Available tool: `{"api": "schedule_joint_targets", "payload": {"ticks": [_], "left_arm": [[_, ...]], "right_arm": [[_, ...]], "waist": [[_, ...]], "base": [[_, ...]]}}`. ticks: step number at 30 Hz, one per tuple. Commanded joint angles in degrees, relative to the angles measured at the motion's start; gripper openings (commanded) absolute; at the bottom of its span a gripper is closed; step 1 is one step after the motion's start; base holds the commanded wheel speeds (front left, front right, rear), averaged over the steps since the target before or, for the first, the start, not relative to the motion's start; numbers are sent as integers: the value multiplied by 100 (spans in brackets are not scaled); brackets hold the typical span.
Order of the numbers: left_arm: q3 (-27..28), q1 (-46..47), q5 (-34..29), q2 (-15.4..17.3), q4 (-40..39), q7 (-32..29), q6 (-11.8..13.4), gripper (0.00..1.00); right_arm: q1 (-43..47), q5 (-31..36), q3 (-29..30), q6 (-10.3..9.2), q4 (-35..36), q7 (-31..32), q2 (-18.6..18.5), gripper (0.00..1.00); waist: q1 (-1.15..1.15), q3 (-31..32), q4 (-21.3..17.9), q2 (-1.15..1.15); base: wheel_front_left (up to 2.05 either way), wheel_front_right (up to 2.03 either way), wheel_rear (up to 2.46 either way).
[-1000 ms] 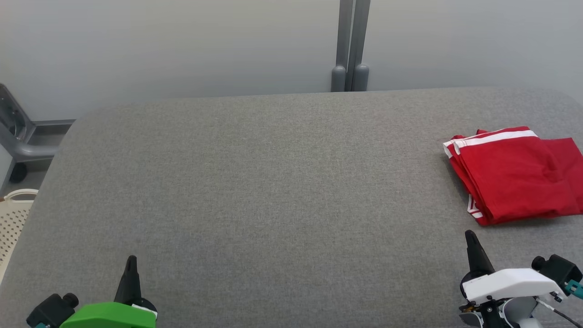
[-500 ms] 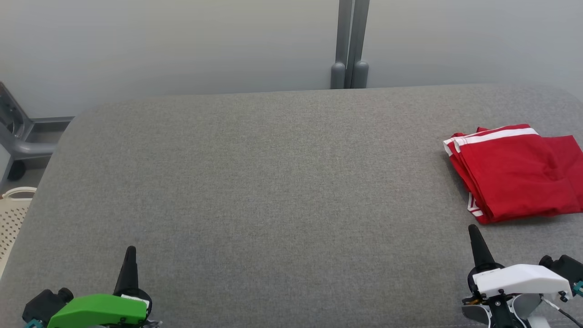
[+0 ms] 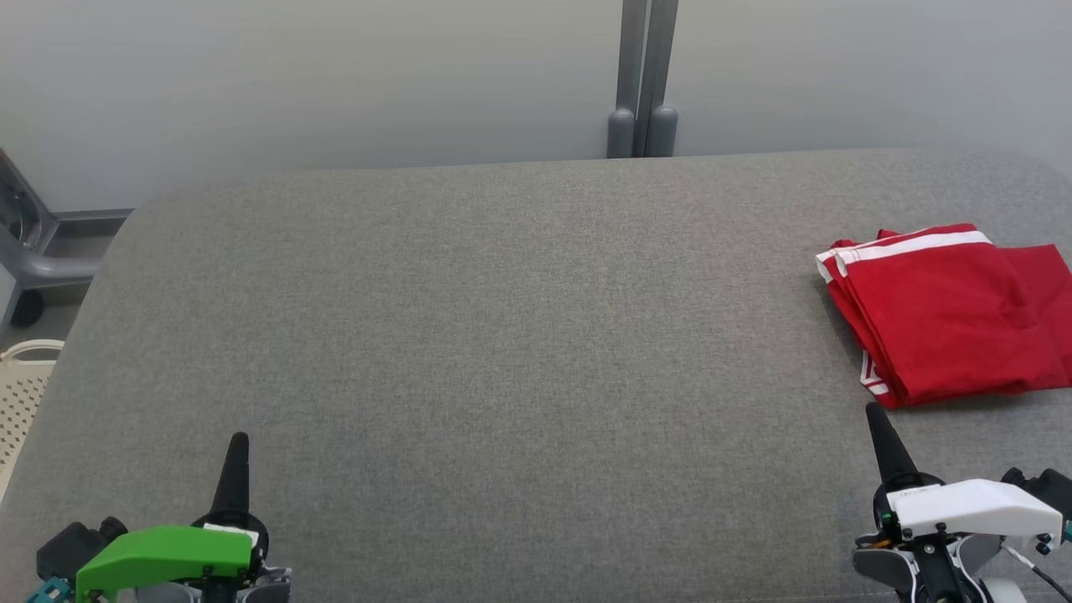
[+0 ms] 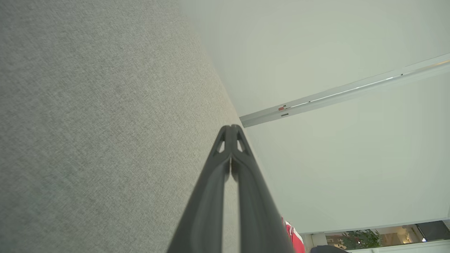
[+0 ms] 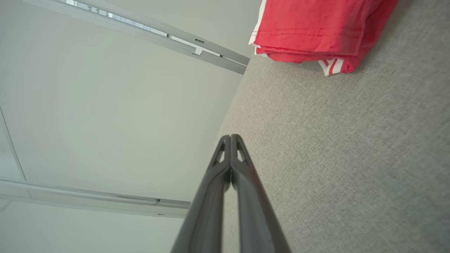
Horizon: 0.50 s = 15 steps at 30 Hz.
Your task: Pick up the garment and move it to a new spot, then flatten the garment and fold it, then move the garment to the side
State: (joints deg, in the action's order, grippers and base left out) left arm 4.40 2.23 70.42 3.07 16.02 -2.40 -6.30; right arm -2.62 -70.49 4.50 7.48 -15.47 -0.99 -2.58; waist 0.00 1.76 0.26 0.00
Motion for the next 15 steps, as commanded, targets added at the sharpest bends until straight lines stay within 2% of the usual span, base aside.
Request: {"api": "schedule_joint_targets", "payload": {"ticks": [1,15], "left_arm": [[39,160,162,12,-65,-41,-36,0],[90,276,810,3,-91,-227,-66,0]], "right_arm": [[4,-164,26,2,97,43,-34,0],[25,-808,80,2,252,199,-37,0]], "waist": [[0,-6,-1,0],[0,-53,-8,0]], "base": [[0,0,0],[0,0,0]]}}
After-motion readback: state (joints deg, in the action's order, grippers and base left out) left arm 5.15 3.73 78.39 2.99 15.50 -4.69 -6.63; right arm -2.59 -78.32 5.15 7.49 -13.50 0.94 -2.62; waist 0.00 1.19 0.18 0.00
